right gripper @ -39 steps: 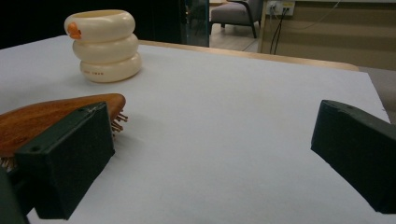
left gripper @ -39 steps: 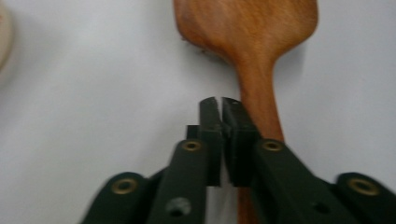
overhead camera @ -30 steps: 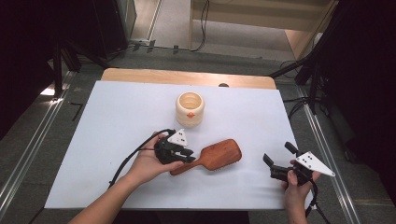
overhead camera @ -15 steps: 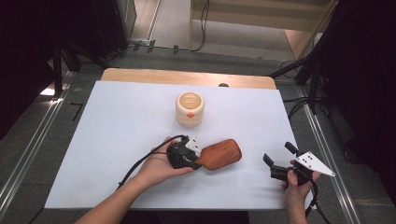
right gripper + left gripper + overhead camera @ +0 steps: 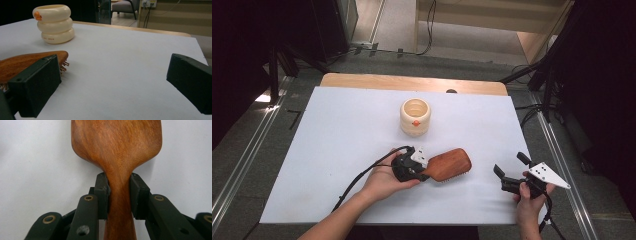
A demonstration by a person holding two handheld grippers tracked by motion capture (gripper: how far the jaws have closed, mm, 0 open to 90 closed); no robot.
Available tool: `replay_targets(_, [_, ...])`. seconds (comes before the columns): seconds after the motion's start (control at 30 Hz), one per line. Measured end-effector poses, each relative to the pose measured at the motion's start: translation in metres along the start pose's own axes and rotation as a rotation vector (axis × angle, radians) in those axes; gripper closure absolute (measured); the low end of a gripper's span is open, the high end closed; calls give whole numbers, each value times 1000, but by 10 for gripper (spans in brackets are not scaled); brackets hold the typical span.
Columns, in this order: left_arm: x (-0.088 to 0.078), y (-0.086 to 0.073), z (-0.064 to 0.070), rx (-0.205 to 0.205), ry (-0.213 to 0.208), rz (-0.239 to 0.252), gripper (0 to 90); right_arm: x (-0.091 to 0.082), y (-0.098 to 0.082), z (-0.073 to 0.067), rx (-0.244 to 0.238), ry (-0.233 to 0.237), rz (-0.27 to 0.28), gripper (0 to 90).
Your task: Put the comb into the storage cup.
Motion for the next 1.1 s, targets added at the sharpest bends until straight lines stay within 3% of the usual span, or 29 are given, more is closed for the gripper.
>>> replay_targets(0.1, [1, 0, 1, -13, 3, 26, 723, 0, 0, 0, -3, -1, 3, 0])
replay_targets(0.43, [-7, 2, 4, 1, 20, 108, 723, 0, 0, 0, -2, 0, -1, 0])
replay_targets(0.83, [-25, -1, 7, 8, 78, 226, 723, -2, 2, 0, -18, -11, -23, 0])
replay_targets(0.93, [-29, -3, 9, 0, 85, 260, 723, -2, 4, -4, -17, 0, -44, 0])
replay_targets(1.1, [-37, -6, 12, 7, 115, 310, 723, -6, 15, -17, -20, 29, -31, 0])
Point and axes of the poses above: each handheld gripper's, and its own axes: x roughly forward along the jaws, y roughly out of its top, z roughly to its right, the point moved 7 cm from there along x, roughly forward along the jaws, and after that the axes turned 14 degrees about -y, right-handed, at the moved point
